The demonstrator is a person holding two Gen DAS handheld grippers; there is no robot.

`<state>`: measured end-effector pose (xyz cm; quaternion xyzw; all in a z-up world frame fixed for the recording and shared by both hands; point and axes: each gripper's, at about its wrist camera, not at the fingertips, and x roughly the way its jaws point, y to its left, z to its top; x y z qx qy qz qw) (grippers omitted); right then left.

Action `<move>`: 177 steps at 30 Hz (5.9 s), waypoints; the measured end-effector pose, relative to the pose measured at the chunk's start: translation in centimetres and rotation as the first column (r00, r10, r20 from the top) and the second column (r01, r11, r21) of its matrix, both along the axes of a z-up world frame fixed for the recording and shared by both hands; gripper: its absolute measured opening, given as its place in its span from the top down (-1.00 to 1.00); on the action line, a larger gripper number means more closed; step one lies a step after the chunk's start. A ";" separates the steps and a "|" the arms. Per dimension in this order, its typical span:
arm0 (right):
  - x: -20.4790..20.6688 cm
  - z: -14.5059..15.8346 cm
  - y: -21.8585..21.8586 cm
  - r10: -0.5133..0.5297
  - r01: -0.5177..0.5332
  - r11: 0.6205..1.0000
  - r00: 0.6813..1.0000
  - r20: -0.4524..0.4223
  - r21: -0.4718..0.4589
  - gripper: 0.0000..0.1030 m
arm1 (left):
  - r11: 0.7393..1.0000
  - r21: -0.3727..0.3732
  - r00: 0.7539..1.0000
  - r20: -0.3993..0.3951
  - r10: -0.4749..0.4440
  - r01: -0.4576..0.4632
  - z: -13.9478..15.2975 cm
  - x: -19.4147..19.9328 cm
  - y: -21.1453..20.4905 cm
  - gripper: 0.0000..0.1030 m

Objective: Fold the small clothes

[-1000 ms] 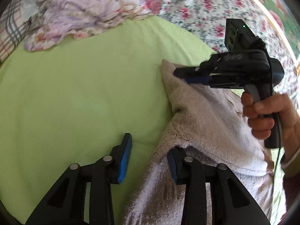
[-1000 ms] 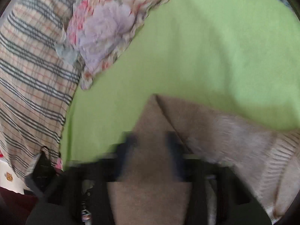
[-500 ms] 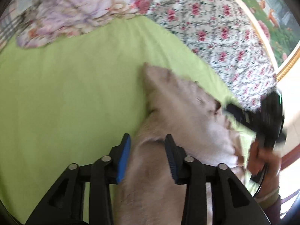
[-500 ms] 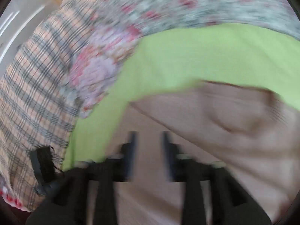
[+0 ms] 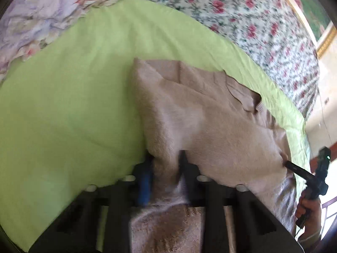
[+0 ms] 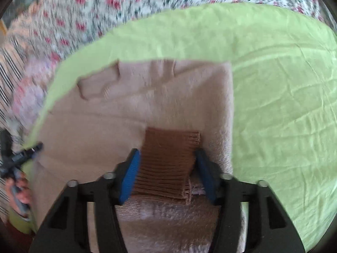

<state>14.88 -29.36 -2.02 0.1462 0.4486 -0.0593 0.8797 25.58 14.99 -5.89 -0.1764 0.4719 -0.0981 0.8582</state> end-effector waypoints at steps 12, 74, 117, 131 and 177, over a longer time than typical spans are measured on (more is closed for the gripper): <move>1.6 -0.1 -0.7 -0.021 0.022 0.993 1.000 0.013 -0.114 0.61 | 0.991 0.110 0.995 0.082 0.061 -0.070 0.1 -0.9 -0.1 0.41; -32.1 -1.4 4.5 0.349 -0.398 0.847 0.916 0.196 0.352 0.85 | 0.892 -0.067 0.894 0.010 -0.447 0.447 -0.4 -35.4 -1.6 0.87; 3.3 1.2 -8.8 -0.072 -0.024 0.935 0.964 0.255 0.354 0.85 | 0.984 -0.162 0.980 0.195 -0.044 0.077 2.9 3.0 0.7 0.87; -0.8 2.8 1.7 0.218 -0.274 0.943 0.938 0.270 0.188 0.37 | 0.910 -0.218 0.933 0.163 -0.321 0.351 2.5 -4.2 -8.5 0.40; -12.2 -1.1 4.9 0.022 -0.072 0.955 0.985 0.173 0.289 0.13 | 0.960 -0.279 1.000 -0.028 0.005 -0.013 -2.0 -17.6 -2.6 0.14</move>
